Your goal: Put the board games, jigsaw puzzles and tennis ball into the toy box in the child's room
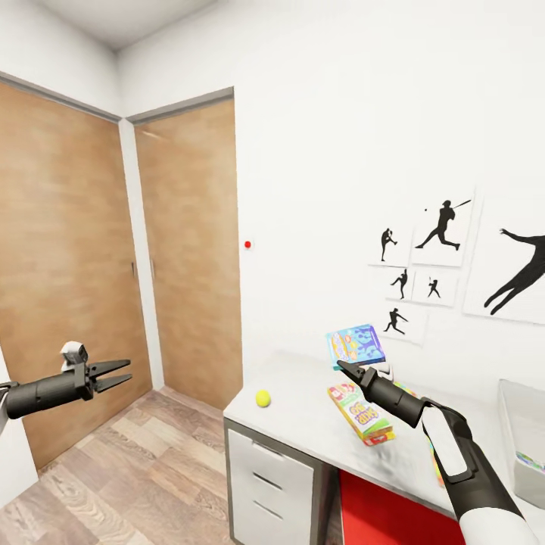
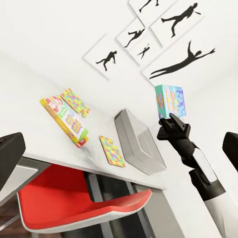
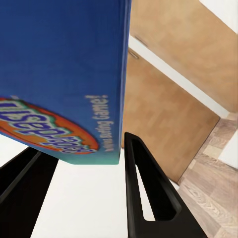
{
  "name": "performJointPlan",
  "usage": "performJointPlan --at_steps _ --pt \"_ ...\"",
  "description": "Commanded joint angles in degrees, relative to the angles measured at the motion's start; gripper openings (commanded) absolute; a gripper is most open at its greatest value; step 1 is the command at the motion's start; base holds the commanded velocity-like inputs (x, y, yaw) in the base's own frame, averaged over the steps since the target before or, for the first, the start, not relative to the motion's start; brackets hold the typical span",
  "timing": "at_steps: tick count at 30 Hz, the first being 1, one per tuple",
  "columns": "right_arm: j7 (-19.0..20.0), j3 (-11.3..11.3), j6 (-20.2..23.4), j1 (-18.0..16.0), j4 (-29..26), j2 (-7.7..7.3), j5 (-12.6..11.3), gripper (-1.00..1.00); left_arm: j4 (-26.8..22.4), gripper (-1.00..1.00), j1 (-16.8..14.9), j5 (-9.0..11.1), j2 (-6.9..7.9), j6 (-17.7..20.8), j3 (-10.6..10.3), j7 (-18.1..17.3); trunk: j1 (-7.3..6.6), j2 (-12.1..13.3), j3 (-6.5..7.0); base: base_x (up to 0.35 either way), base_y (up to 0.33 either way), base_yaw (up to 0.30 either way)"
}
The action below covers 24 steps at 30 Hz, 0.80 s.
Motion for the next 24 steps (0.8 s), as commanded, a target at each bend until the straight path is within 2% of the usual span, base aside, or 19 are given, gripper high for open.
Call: performJointPlan --at_steps 1,6,24 --pt "0.14 -0.08 0.31 -0.03 0.02 0.01 -0.11 -1.00 0.01 1.00 -0.01 -0.02 0.03 0.59 0.00 -0.21 0.02 -0.05 -0.02 0.000 0.000 -0.033" --pt "0.19 -0.08 0.30 -0.03 0.03 0.01 -0.12 -1.00 0.01 1.00 -0.01 -0.02 0.05 0.61 0.02 -0.21 0.02 -0.05 -0.15 0.000 0.000 -0.141" --pt "0.29 -0.09 0.29 -0.03 0.07 0.01 -0.12 -1.00 0.01 1.00 -0.01 0.15 0.08 0.35 0.28 -0.24 0.02 -0.05 -0.96 0.001 0.000 -0.229"
